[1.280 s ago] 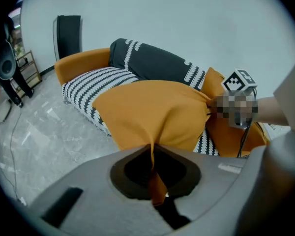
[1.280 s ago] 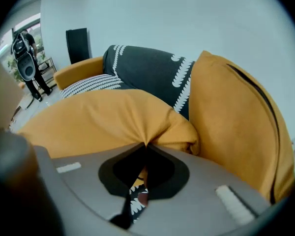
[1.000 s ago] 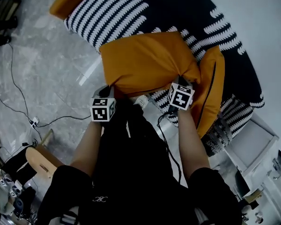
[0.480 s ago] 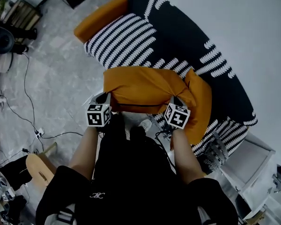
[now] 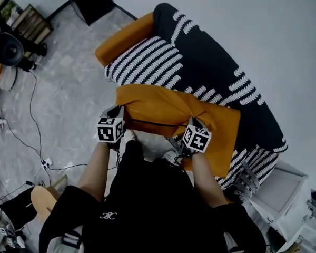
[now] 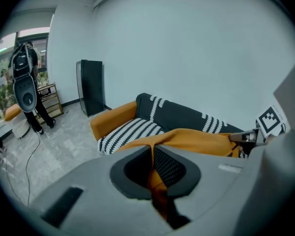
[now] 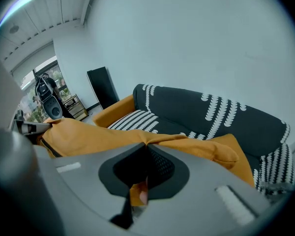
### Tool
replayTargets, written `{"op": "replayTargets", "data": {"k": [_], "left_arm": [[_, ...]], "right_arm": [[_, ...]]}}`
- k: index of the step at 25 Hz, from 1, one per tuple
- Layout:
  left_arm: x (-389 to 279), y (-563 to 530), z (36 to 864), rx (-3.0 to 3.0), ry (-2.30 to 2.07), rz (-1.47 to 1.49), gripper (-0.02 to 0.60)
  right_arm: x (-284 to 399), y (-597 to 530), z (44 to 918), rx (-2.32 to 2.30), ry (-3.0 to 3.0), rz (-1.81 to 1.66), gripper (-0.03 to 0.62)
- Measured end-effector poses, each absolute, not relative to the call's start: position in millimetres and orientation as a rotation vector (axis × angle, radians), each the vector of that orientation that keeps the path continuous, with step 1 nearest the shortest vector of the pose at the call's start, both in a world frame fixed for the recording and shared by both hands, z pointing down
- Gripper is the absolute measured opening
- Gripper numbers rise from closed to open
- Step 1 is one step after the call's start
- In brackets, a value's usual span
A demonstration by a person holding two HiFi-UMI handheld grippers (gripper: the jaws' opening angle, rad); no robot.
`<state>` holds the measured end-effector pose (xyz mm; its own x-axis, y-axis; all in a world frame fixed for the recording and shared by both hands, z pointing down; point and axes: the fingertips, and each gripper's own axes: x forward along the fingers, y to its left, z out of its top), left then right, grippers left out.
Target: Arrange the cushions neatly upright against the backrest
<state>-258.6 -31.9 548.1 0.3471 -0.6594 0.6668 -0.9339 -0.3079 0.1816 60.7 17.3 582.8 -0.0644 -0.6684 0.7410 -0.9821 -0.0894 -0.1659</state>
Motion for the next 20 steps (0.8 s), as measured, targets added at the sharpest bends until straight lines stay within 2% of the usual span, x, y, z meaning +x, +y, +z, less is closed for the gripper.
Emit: {"op": "replayTargets", "data": {"k": [10,20], "left_arm": [[-347,-120,538,2.170,-1.242,0.597,0.014],[-364,-197,516,2.270,-1.116,0.599,0.014]], "right_arm": [[-32,-47,554,1.896,-1.700,0.920,0.017],[-59,-84,524,2.038,-1.626,0.900,0.017]]}}
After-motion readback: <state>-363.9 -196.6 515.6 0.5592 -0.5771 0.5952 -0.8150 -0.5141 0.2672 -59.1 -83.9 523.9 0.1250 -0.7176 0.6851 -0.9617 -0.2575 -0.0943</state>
